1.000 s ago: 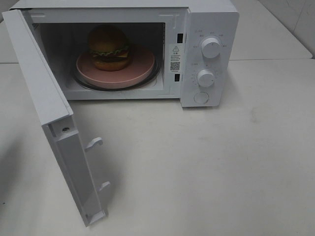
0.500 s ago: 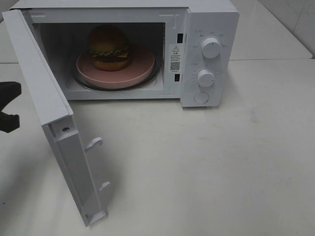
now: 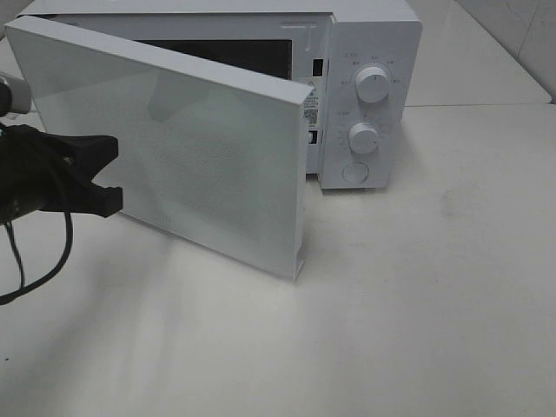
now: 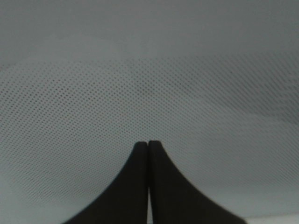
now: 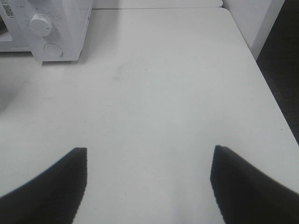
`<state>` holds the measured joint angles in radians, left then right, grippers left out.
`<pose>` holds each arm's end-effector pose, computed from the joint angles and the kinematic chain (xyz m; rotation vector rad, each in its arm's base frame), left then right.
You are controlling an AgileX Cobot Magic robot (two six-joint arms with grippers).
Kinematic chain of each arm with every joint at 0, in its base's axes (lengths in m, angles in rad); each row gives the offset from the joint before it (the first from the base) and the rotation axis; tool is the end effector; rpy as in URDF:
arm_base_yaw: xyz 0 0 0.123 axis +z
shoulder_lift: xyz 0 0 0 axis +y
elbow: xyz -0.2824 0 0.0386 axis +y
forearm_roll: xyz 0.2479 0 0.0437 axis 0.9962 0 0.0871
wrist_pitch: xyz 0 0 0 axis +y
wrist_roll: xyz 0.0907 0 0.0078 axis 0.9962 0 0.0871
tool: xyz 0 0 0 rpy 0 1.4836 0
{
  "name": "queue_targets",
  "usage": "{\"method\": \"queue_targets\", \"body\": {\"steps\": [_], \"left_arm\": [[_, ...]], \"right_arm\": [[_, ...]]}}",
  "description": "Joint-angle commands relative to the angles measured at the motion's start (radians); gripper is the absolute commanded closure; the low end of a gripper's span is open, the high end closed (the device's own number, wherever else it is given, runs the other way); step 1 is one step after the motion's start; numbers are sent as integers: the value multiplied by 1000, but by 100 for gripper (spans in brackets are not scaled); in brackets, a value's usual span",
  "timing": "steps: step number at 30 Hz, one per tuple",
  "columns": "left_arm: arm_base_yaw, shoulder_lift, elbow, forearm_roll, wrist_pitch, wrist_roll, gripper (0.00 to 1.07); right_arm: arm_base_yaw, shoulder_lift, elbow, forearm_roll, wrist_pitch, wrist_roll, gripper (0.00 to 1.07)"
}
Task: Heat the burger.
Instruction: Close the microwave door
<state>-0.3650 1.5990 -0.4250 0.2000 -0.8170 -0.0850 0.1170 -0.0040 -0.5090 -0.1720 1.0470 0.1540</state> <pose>0.2468 -0.1084 0.1674 0.4854 1.7979 -0.3514 -0.0050 -0.0142 0.2817 0.0449 2.0056 -0.0317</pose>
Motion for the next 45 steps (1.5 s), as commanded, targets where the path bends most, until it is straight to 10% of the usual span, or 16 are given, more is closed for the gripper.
{"method": "queue_targets", "body": {"steps": [1, 16, 45], "left_arm": [[-50, 21, -27, -95, -15, 36, 107], [-272, 148, -208, -448, 20, 176, 107], [-296, 350, -615, -679, 145, 299, 107]], "right_arm": [[-5, -28, 1, 1, -7, 4, 36], [-5, -28, 1, 1, -7, 4, 36], [-5, -28, 1, 1, -7, 4, 36]]}}
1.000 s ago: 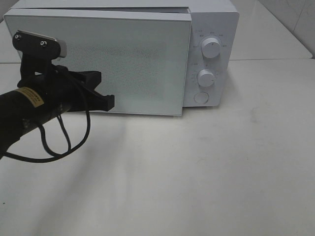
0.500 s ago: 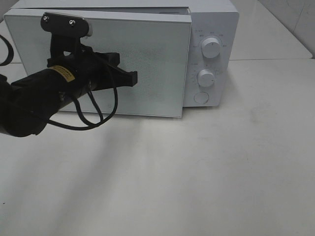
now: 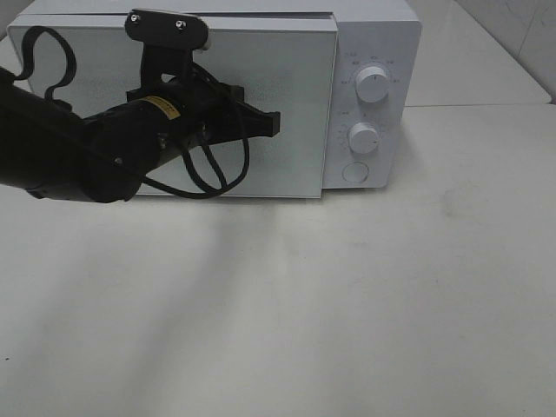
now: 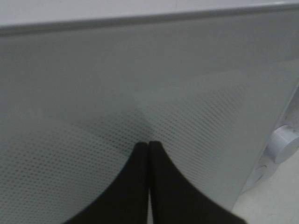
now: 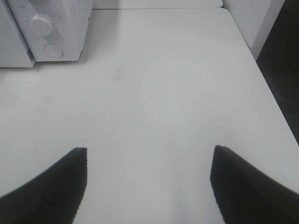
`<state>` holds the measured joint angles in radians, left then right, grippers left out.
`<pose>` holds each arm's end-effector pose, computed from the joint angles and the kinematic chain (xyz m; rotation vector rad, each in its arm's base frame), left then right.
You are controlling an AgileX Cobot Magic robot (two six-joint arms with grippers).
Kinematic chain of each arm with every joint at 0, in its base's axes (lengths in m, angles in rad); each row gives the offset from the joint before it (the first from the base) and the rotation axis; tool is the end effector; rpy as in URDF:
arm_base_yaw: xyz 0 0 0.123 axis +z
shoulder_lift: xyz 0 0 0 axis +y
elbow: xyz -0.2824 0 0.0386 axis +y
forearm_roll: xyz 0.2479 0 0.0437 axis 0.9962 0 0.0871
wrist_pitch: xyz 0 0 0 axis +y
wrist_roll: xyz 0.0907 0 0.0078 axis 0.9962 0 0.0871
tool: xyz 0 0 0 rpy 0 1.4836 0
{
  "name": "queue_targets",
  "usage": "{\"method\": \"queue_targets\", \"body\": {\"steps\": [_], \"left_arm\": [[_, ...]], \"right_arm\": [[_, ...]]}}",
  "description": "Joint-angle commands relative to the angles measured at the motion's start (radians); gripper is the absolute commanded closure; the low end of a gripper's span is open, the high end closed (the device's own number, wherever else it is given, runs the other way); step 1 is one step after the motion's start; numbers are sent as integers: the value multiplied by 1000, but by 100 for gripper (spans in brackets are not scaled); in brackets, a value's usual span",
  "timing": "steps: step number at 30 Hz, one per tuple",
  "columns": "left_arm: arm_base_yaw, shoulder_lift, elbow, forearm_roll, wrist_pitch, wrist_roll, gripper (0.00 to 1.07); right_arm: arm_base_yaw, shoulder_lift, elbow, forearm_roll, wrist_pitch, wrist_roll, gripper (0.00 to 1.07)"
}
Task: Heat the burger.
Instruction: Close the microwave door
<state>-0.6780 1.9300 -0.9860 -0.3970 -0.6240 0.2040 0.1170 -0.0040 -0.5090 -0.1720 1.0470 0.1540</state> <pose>0.3257 -0.2359 0.1748 0.3496 1.8154 -0.3525 -0.0050 -0.0142 0.2817 0.0449 2.0056 -0.0317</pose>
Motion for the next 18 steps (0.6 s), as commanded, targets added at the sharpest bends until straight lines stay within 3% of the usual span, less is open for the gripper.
{"method": "queue_targets", "body": {"steps": [1, 8, 18], "left_arm": [[17, 19, -54, -82, -48, 10, 107], [19, 84, -167, -167, 12, 85, 107], [-13, 27, -118, -157, 120, 85, 107]], "right_arm": [[-5, -28, 1, 1, -7, 4, 36], [-5, -28, 1, 1, -7, 4, 36], [-5, -28, 1, 0, -7, 4, 36]]}}
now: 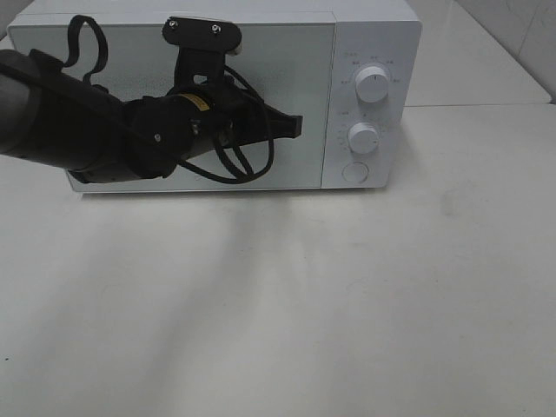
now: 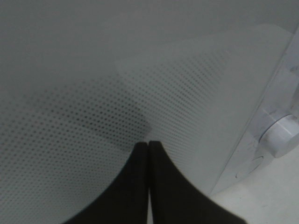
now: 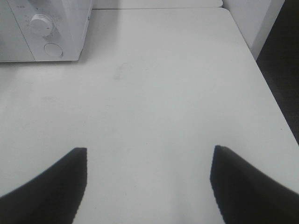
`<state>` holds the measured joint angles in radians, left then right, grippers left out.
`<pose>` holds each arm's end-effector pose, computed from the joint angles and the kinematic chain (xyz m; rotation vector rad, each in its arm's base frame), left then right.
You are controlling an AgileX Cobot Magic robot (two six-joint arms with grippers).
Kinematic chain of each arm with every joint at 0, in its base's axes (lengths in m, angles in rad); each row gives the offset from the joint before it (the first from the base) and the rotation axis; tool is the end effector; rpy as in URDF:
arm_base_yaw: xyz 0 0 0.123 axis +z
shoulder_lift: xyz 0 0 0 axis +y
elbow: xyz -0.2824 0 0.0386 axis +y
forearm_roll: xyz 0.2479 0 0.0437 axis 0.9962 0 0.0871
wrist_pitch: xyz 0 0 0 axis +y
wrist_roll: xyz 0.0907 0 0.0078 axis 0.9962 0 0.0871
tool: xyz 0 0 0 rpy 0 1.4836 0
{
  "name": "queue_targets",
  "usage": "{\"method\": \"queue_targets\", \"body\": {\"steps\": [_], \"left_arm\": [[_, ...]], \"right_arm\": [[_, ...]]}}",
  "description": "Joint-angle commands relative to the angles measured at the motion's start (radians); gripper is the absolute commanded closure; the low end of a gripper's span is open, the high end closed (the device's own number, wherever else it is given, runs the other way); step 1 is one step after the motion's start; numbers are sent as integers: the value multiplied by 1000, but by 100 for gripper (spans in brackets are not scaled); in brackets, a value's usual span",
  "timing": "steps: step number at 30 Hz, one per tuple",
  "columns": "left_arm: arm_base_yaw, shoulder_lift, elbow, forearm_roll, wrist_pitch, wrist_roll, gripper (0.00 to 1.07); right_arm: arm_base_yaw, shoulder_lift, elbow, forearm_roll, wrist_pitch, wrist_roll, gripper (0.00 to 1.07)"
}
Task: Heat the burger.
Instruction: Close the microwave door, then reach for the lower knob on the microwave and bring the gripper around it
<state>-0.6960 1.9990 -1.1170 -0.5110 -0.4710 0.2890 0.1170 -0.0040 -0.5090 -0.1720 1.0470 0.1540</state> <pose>0.3400 -0.2578 0.1675 0.3588 1.9215 -0.3599 -0.0050 -0.0142 0.2817 0.0449 2.0056 -0.0317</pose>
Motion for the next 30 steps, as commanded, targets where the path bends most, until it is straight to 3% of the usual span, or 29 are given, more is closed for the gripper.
{"method": "queue_targets", "body": {"steps": [1, 5, 9, 10, 11, 12, 13, 14, 15, 16, 23, 27, 30], "left_arm": [[-15, -76, 57, -42, -21, 0, 107], [-69, -138, 146, -42, -4, 0, 107], [-77, -169, 169, -43, 103, 0, 106], [-76, -189, 170, -43, 206, 0, 95], [-76, -189, 170, -43, 206, 0, 95], [-75, -197, 170, -43, 256, 0, 85], [-75, -213, 172, -43, 333, 0, 55], [-75, -213, 172, -43, 333, 0, 55], [-75, -220, 174, -43, 356, 0, 34], [-75, -236, 174, -41, 433, -3, 5], [-74, -273, 174, 41, 598, 0, 9], [-67, -316, 174, 111, 837, -2, 10], [-58, -334, 173, 117, 922, -3, 10]], "right_arm": [[-5, -28, 1, 0, -7, 4, 36], [-5, -28, 1, 0, -7, 4, 36], [-5, -28, 1, 0, -7, 4, 36], [-5, -28, 1, 0, -7, 4, 36], [-5, -28, 1, 0, -7, 4, 36], [-5, -28, 1, 0, -7, 4, 36], [-5, -28, 1, 0, -7, 4, 36], [-5, -28, 1, 0, -7, 4, 36], [-5, -28, 1, 0, -7, 4, 36], [-5, -28, 1, 0, -7, 4, 36], [-5, -28, 1, 0, -7, 4, 36], [-5, -28, 1, 0, -7, 4, 36], [-5, -28, 1, 0, -7, 4, 36]]}}
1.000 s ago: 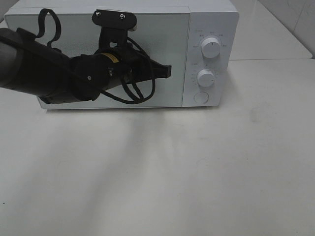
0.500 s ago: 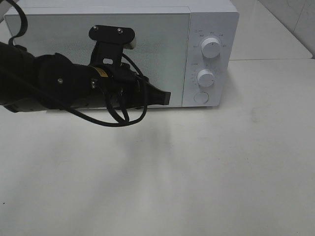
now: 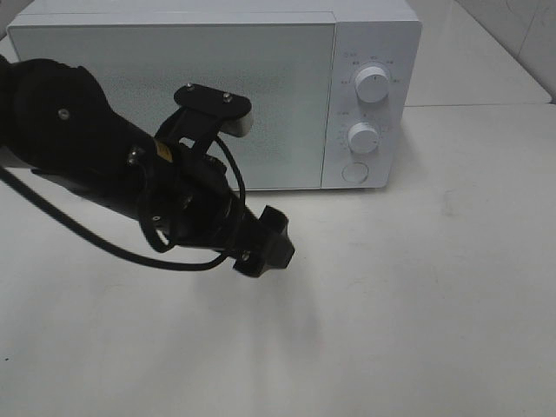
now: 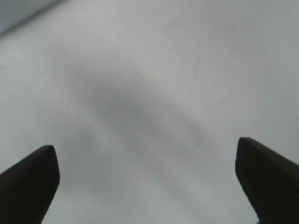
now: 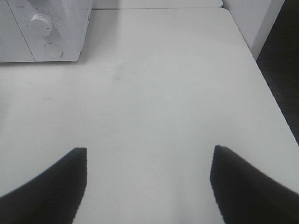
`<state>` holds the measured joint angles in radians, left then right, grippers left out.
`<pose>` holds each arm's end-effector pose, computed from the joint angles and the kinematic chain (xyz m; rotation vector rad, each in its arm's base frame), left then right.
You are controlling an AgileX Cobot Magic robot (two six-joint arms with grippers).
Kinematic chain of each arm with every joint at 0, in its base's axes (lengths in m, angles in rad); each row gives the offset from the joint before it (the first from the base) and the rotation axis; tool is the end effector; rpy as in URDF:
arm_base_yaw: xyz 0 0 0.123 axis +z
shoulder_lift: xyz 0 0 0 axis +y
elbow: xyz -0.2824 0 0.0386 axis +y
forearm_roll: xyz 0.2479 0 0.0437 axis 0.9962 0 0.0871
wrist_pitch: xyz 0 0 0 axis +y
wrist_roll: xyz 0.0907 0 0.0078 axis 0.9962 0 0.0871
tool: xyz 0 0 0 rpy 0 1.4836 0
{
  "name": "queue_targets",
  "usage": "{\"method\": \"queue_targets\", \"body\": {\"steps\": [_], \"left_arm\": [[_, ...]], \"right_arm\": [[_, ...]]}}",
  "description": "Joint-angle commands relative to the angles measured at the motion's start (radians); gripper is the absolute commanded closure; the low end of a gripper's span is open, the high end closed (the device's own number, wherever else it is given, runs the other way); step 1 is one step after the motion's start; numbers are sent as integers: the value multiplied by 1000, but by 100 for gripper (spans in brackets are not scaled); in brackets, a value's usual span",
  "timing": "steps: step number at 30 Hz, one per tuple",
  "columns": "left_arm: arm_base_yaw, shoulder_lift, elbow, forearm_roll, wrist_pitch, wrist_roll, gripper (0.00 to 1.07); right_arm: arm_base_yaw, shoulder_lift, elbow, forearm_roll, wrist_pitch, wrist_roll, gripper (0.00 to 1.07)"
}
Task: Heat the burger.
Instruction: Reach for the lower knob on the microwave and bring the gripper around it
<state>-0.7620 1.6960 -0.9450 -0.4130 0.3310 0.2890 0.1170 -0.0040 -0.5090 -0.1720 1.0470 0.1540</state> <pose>0.2346 -0.2403 0.1867 0.8919 2.4481 -0.4942 -0.0050 -0.0142 0.2817 0.0449 2.0056 -0.0317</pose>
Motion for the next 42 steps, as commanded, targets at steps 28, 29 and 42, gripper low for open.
{"method": "queue_targets", "body": {"steps": [28, 29, 42], "left_arm": [[646, -417, 8, 159, 822, -146, 10], [674, -460, 11, 201, 842, -178, 10], [709, -751, 11, 313, 902, -247, 10]], "right_arm": [[-5, -28, 1, 0, -7, 4, 36], [-5, -28, 1, 0, -7, 4, 36], [-5, -28, 1, 0, -7, 4, 36]]}}
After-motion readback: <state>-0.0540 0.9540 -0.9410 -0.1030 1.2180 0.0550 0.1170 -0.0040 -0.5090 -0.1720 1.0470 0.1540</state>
